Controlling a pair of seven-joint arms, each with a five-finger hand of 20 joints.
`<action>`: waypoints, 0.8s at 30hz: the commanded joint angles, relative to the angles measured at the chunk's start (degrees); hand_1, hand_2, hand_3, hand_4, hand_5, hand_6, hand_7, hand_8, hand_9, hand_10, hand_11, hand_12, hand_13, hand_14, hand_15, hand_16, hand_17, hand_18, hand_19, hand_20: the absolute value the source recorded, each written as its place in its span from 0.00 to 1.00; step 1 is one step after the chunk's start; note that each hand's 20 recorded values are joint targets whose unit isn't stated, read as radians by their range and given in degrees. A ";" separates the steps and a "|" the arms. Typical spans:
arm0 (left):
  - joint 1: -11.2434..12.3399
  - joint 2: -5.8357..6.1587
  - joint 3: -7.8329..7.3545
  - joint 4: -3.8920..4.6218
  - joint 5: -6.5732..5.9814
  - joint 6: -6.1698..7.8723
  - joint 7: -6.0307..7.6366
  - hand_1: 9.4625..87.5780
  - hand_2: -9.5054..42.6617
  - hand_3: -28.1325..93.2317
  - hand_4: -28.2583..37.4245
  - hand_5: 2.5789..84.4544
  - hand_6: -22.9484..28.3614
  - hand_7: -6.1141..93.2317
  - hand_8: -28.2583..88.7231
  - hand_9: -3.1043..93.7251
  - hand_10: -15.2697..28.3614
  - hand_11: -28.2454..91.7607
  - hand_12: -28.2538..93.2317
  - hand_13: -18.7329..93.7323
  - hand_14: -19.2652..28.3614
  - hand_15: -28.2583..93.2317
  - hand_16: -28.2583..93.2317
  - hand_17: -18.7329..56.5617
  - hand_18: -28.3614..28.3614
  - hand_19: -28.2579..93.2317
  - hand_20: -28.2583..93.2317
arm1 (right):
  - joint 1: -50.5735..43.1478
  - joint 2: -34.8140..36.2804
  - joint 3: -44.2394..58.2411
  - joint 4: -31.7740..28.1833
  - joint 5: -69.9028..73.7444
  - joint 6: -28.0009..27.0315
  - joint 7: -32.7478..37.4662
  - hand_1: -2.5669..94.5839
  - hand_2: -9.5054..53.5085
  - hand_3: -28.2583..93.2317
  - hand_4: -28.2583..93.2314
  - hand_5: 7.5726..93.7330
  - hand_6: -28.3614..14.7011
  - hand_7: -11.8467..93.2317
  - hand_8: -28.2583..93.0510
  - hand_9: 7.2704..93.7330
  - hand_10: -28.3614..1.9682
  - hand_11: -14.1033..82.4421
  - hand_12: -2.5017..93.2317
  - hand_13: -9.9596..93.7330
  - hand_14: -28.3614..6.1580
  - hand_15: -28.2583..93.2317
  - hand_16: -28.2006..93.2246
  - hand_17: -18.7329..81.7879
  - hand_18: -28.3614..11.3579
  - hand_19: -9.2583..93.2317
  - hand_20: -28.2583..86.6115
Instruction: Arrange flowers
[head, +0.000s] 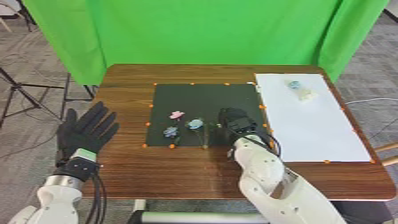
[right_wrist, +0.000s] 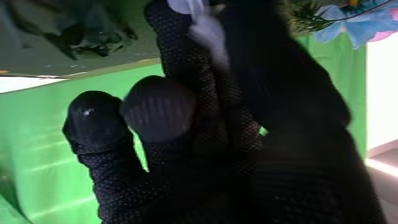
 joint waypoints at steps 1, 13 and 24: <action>0.87 -0.32 -0.03 -0.33 -0.01 0.72 0.02 0.20 0.51 0.77 0.00 0.46 0.57 0.24 0.15 0.38 0.61 0.39 0.30 0.36 0.67 0.50 0.16 0.16 0.72 0.50 0.30 | -0.49 0.56 -1.56 1.38 -2.27 7.99 0.18 0.68 0.00 0.77 0.00 0.77 0.64 0.39 0.26 0.91 0.65 0.25 0.44 0.83 0.61 0.83 0.52 0.64 0.13 1.00 0.68; 0.46 0.05 0.46 -0.28 -0.42 0.99 0.52 0.20 0.51 0.77 0.00 0.46 0.57 0.25 0.15 0.38 0.61 0.39 0.30 0.36 0.67 0.50 0.15 0.16 0.72 0.50 0.30 | 2.49 -0.11 -4.41 3.39 -4.92 18.59 -1.19 0.69 0.00 0.79 0.00 0.82 0.65 0.42 0.27 0.95 0.69 0.26 0.46 0.86 0.62 0.82 0.52 0.66 0.13 1.00 0.69; 0.97 0.10 -0.22 -0.37 1.31 0.66 0.49 0.21 0.51 0.77 0.00 0.46 0.57 0.25 0.15 0.38 0.61 0.39 0.30 0.36 0.68 0.51 0.15 0.16 0.72 0.51 0.30 | 2.54 2.37 -1.58 4.33 -3.25 16.06 -0.04 0.69 0.00 0.80 0.00 0.82 0.66 0.41 0.25 0.95 0.69 0.25 0.46 0.85 0.62 0.81 0.53 0.65 0.14 1.00 0.68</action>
